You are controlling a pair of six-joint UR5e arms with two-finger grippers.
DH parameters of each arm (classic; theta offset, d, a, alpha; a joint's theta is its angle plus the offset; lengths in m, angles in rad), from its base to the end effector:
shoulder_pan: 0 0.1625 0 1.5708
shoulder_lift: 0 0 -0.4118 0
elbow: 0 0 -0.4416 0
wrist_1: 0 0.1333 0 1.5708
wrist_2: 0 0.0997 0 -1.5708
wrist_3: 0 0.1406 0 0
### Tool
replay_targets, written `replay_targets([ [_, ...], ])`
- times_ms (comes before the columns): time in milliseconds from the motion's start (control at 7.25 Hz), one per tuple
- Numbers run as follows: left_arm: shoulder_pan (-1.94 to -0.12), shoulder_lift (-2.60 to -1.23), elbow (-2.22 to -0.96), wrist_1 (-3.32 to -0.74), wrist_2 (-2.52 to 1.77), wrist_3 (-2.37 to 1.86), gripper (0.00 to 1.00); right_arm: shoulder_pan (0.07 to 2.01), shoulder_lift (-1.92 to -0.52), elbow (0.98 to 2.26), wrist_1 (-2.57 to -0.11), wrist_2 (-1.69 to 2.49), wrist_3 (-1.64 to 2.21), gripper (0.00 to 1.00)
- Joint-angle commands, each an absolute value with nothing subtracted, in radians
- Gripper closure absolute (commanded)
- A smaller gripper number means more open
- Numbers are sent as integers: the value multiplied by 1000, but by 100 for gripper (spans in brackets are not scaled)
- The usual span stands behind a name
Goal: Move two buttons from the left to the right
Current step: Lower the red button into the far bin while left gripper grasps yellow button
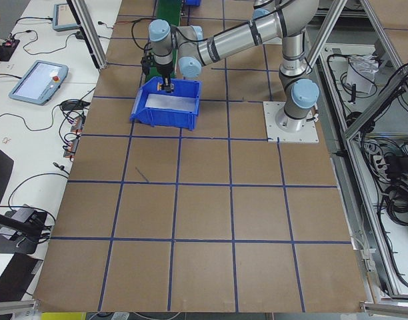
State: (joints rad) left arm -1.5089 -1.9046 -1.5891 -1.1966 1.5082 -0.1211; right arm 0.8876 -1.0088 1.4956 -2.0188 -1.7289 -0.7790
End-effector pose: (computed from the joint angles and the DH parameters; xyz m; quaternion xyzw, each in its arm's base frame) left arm -0.1015 -0.6597 0.2612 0.0910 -0.9953 0.0101 0.0316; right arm -0.3582 -0.6162 0.1618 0.0493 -0.9955 -0.0671 0.0459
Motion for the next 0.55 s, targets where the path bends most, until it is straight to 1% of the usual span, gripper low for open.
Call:
replay_targets([
  [0, -1566, -1899, -1490, -1238, 1438, -265, 76, 887, -1019, 1503, -2029, -1736, -779, 0],
  [414, -1601, -1931, -1462, -1221, 1375, -398, 76, 887, -1063, 1540, -2028, -1727, -773, 0],
])
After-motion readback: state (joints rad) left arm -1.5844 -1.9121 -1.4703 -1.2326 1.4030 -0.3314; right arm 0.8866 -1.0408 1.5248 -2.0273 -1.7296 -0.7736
